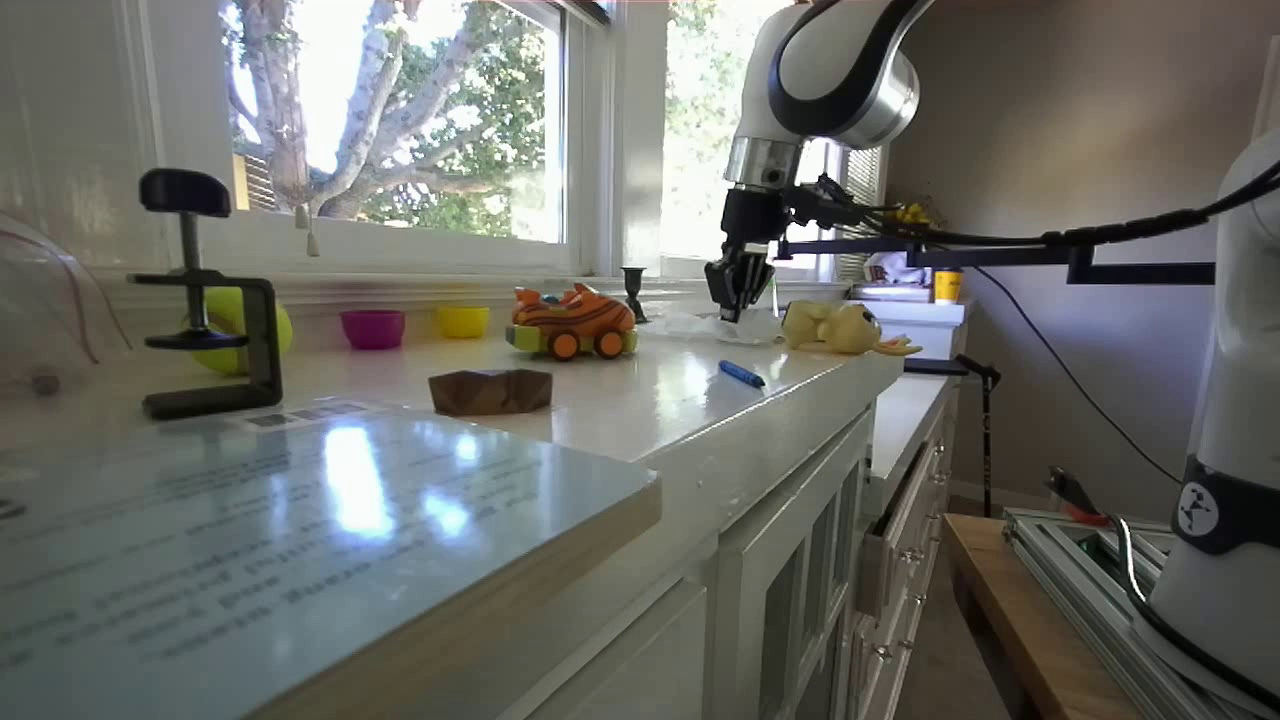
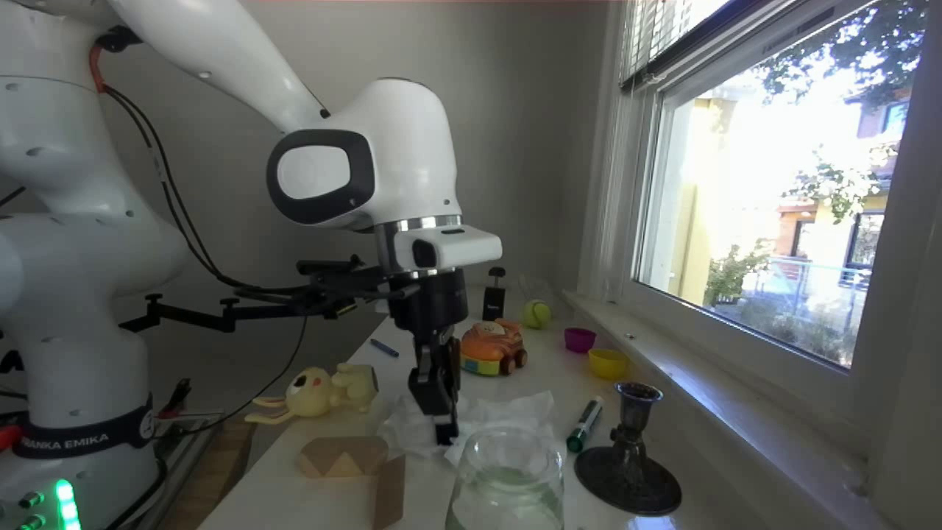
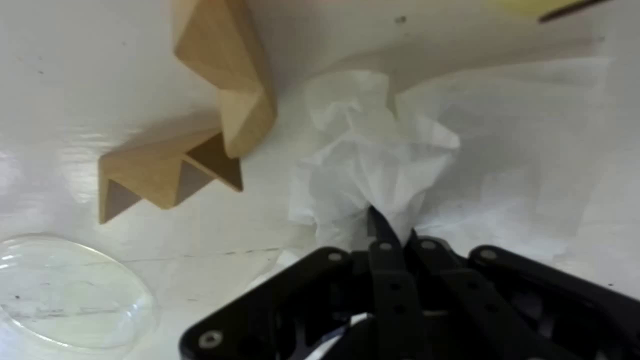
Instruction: Use the white napkin to wipe the counter.
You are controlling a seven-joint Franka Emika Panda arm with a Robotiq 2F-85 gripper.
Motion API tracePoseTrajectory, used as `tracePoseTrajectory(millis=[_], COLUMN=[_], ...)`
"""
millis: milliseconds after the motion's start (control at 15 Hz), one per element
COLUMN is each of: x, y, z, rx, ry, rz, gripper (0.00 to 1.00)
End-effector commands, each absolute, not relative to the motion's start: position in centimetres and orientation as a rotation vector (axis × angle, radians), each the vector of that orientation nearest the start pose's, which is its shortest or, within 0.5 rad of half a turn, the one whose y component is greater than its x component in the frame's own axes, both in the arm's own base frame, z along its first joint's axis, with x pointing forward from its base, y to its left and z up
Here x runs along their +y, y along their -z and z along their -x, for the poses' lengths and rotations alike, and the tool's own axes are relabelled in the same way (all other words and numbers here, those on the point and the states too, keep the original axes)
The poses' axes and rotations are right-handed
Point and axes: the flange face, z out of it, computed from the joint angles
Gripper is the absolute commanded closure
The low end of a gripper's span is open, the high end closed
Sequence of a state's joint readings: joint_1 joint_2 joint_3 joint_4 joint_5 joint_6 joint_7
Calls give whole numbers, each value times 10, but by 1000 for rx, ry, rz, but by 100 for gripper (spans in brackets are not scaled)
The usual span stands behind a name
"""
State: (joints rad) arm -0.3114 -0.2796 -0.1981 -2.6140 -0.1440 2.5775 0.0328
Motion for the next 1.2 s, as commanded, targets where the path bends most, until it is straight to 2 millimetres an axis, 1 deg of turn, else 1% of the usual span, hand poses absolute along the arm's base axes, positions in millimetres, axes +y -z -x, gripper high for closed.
tracePoseTrajectory(millis=[0,200,533,733,867,1067,1133], x=[-217,-194,-146,-127,-124,-141,-151], y=[-363,-364,-364,-365,-365,-361,-360], z=[-374,-382,-400,-407,-409,-401,-396], rx=[724,630,423,343,329,393,437], ry=[333,339,354,362,359,336,325], rz=[3161,3166,3180,3184,3187,3198,3199], gripper=[100,100,100,100,100,100,100])
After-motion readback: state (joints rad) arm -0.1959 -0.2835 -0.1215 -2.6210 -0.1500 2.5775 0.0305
